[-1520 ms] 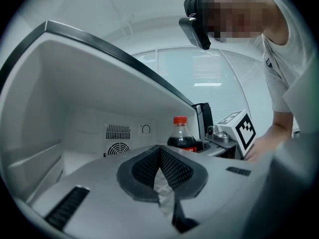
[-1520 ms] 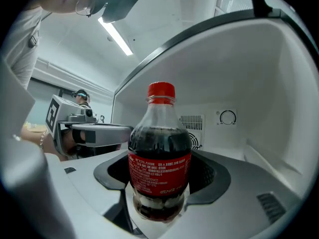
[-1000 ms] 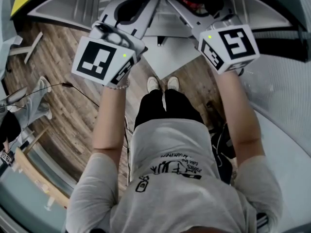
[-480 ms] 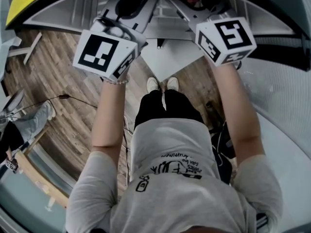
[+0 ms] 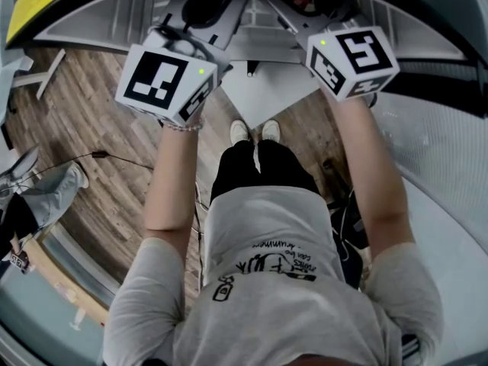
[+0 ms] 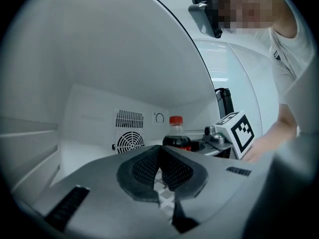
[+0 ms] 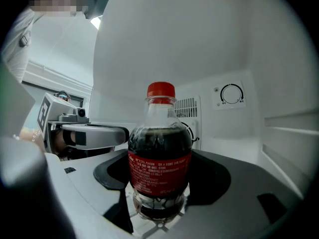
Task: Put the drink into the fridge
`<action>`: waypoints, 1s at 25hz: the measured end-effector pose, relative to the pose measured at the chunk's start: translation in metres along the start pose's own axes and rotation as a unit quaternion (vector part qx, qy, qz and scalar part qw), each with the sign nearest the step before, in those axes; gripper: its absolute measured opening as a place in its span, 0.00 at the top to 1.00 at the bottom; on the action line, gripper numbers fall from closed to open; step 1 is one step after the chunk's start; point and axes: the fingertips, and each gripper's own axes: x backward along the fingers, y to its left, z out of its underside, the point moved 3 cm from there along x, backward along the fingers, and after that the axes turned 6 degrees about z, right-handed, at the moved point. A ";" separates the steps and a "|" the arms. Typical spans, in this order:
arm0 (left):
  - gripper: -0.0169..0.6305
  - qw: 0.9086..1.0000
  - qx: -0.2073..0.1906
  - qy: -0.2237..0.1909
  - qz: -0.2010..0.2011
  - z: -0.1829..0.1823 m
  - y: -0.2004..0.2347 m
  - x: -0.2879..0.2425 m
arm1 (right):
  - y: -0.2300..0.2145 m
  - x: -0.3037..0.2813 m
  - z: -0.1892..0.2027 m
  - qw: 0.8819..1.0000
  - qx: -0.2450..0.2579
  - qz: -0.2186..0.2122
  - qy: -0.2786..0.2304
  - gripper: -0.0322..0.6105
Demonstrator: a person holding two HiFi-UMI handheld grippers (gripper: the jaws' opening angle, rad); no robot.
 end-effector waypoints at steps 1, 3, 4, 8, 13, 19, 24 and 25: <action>0.97 1.000 0.001 0.000 0.000 0.001 0.000 0.000 | 0.000 0.000 0.001 1.000 -0.002 0.000 -0.002 0.44; 0.97 1.000 0.002 0.001 0.000 0.002 -0.001 0.000 | -0.001 0.000 0.001 1.000 -0.001 -0.002 -0.005 0.44; 0.97 1.000 0.002 0.001 0.000 0.002 -0.002 0.000 | -0.001 0.000 0.001 1.000 0.000 -0.003 -0.007 0.44; 0.97 1.000 0.003 -0.001 0.000 0.002 -0.004 -0.001 | 0.001 0.001 0.001 1.000 0.009 -0.006 -0.014 0.44; 0.97 1.000 0.005 0.000 -0.003 0.002 -0.004 -0.002 | 0.000 0.002 0.002 1.000 0.004 -0.002 -0.017 0.44; 0.97 1.000 0.004 0.000 -0.007 0.002 -0.004 -0.001 | -0.004 0.005 0.003 1.000 0.005 0.013 -0.013 0.39; 0.97 1.000 0.008 -0.007 -0.012 0.000 -0.007 0.003 | -0.004 0.015 0.001 0.999 0.010 0.034 -0.012 0.38; 0.97 1.000 0.009 -0.010 -0.011 -0.001 -0.008 0.004 | -0.004 0.018 0.000 0.999 0.011 0.038 -0.012 0.38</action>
